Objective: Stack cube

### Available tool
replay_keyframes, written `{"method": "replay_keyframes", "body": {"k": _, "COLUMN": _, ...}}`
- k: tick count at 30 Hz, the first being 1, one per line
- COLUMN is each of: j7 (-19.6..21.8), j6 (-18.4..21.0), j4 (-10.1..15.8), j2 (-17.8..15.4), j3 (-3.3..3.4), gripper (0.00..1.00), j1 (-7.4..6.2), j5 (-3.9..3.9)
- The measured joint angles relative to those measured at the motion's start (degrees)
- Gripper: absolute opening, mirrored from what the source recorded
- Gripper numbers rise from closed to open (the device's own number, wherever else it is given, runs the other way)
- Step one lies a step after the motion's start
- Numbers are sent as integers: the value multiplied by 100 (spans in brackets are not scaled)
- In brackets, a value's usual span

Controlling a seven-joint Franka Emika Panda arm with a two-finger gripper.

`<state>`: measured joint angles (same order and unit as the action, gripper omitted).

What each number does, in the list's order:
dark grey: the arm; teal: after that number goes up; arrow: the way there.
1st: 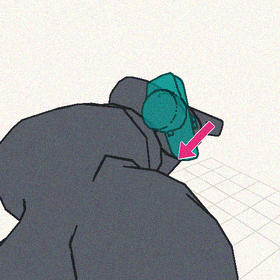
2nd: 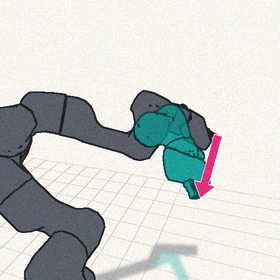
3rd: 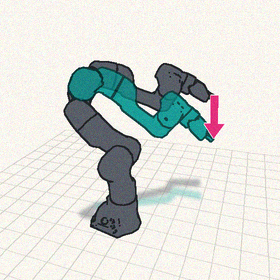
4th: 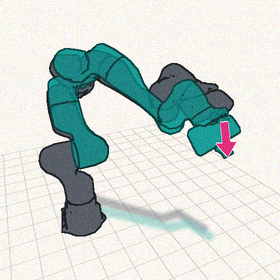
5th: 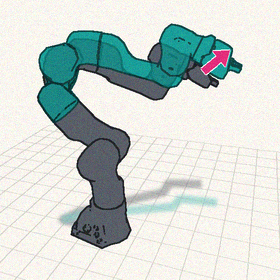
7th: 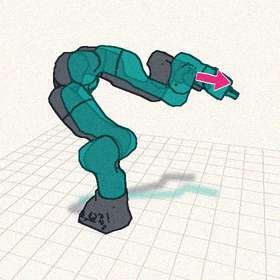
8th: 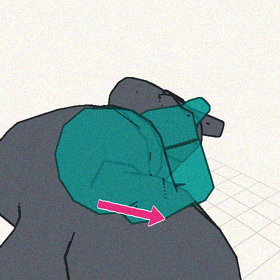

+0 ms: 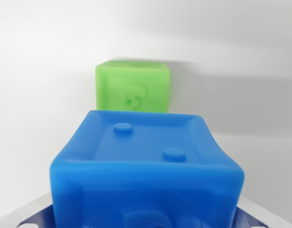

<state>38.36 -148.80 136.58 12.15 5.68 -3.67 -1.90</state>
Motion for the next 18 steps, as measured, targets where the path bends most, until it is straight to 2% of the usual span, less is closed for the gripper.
{"method": "replay_keyframes", "body": {"k": 10, "j7": 346, "j6": 36, "j4": -231, "j2": 200, "j3": -20, "gripper": 0, "j1": -98, "j5": -37}}
{"method": "replay_keyframes", "body": {"k": 18, "j7": 337, "j6": -271, "j4": -242, "j2": 572, "j3": -34, "gripper": 0, "j1": -94, "j5": -102}}
